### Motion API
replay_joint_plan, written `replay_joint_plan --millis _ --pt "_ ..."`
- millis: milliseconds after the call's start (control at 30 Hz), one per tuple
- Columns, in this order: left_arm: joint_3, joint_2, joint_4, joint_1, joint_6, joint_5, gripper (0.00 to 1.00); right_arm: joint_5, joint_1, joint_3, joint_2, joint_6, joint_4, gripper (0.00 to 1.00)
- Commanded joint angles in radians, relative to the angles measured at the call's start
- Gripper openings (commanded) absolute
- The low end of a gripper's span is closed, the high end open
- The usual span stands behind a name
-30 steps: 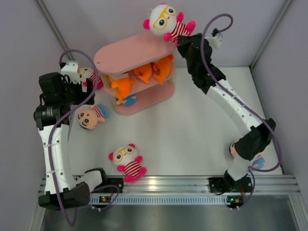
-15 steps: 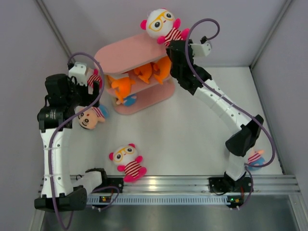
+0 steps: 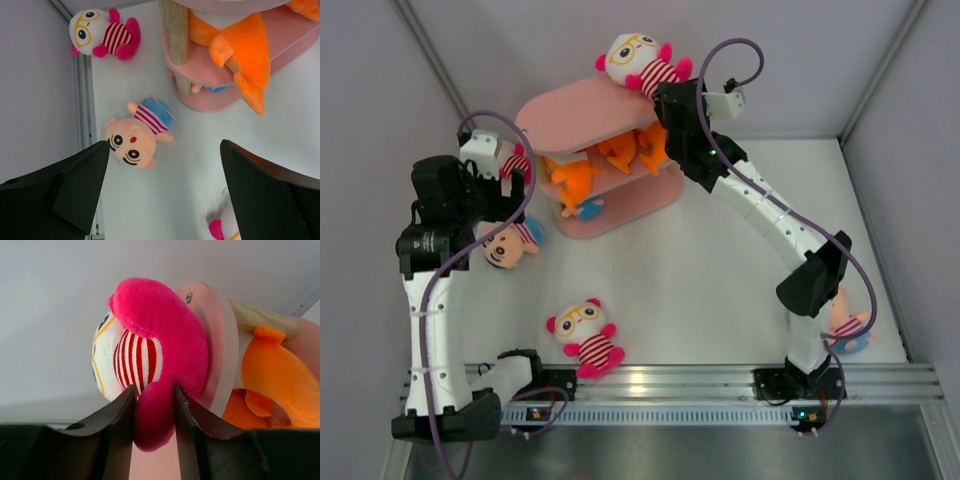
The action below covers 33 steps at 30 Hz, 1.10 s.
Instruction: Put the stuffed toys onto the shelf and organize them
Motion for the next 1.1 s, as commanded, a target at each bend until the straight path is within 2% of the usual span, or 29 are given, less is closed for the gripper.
replay_joint_plan --millis 0,233,267,333,367,433,500,533,567,600,667,800,833,967,1067 --pt "0.007 -0.02 0.013 -0.003 0.004 -0.01 0.98 -0.015 0.008 0.006 -0.028 -0.001 0.04 0.37" --pt "0.014 -0.012 0.013 -0.004 0.004 -0.048 0.98 -0.048 0.01 -0.109 -0.116 -0.047 0.159 0.49" --pt "0.025 -0.002 0.013 -0.004 0.004 -0.104 0.98 -0.055 0.011 -0.122 -0.138 -0.102 0.197 0.5" --pt "0.043 0.015 0.023 -0.003 0.017 -0.129 0.98 -0.055 0.022 -0.133 -0.162 -0.181 0.233 0.55" --pt "0.057 0.035 0.052 0.009 0.034 -0.166 0.98 -0.053 0.028 -0.151 -0.191 -0.277 0.254 0.57" --pt "0.094 0.075 0.06 0.051 0.043 -0.107 0.97 -0.049 0.051 -0.181 -0.225 -0.395 0.355 0.61" --pt "0.192 0.171 0.059 0.164 0.018 0.026 0.95 -0.059 0.071 -0.233 -0.283 -0.527 0.447 0.65" --pt "0.227 0.231 0.06 0.213 0.005 0.082 0.91 -0.094 0.073 -0.288 -0.305 -0.564 0.484 0.68" --pt "0.258 0.264 0.06 0.292 -0.015 0.114 0.89 -0.12 0.071 -0.32 -0.327 -0.642 0.535 0.71" --pt "0.308 0.291 0.06 0.313 -0.019 0.133 0.88 -0.145 0.071 -0.348 -0.371 -0.684 0.578 0.74" --pt "0.333 0.363 0.06 0.322 -0.038 0.144 0.85 -0.254 0.071 -0.406 -0.428 -0.794 0.662 0.77" --pt "0.324 0.489 0.06 0.318 -0.033 0.144 0.77 -0.418 0.071 -0.405 -0.477 -0.925 0.639 0.8" --pt "0.323 0.552 0.06 0.313 -0.015 0.092 0.77 -0.438 0.07 -0.42 -0.488 -0.948 0.639 0.8" --pt "0.364 0.736 0.057 0.29 0.095 0.022 0.8 -0.553 0.071 -0.518 -0.56 -1.064 0.688 0.8" --pt "0.427 0.819 0.057 0.287 0.154 0.064 0.85 -0.601 0.071 -0.575 -0.606 -1.123 0.736 0.81"
